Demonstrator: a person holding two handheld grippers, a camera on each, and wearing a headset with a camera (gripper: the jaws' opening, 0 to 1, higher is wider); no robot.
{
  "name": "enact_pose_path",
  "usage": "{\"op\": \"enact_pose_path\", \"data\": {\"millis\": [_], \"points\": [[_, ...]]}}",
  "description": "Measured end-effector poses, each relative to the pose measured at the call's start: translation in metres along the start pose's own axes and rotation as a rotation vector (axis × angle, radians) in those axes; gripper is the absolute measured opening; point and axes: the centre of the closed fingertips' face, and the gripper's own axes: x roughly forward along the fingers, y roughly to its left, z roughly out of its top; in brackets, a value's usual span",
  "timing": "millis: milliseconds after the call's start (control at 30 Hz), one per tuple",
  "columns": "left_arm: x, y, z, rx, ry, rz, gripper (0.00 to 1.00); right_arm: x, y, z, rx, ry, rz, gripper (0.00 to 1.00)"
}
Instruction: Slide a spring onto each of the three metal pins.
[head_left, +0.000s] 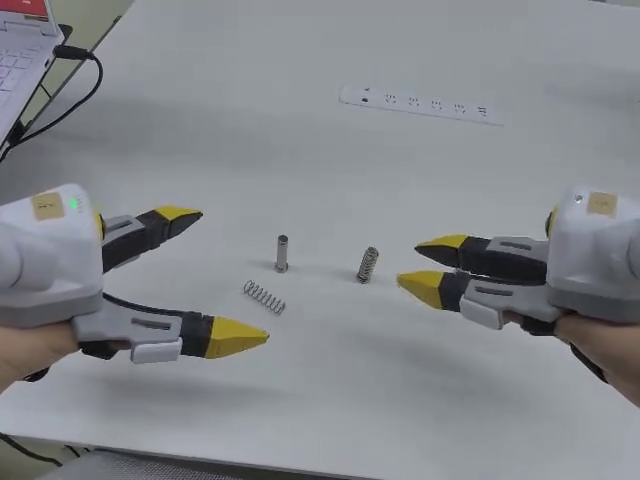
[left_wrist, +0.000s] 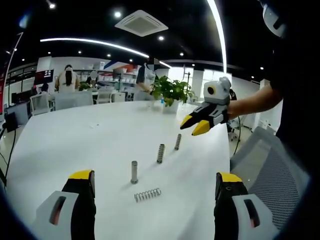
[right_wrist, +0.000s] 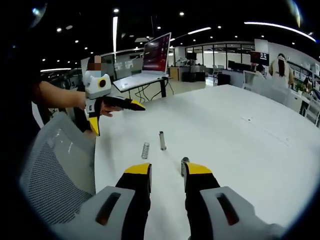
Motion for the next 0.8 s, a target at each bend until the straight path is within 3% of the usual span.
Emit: {"op": "enact_pose_path", "data": {"millis": [467, 633, 800], "points": [[-0.006, -0.004, -0.003, 0.021, 0.005, -0.001, 0.98, 0.015, 0.028, -0.018, 0.022, 0.033, 0.061, 0.26], [-0.007, -0.006, -0.005, 0.030, 0.018, -0.002, 0.98, 0.024, 0.027, -0.024, 0.004, 0.056, 0.072, 0.24], [-0.008, -0.005, -0.007, 0.034, 0.027, 0.002, 0.98, 0.032, 0.029, -0.018, -0.026, 0.061, 0.073, 0.23]]}}
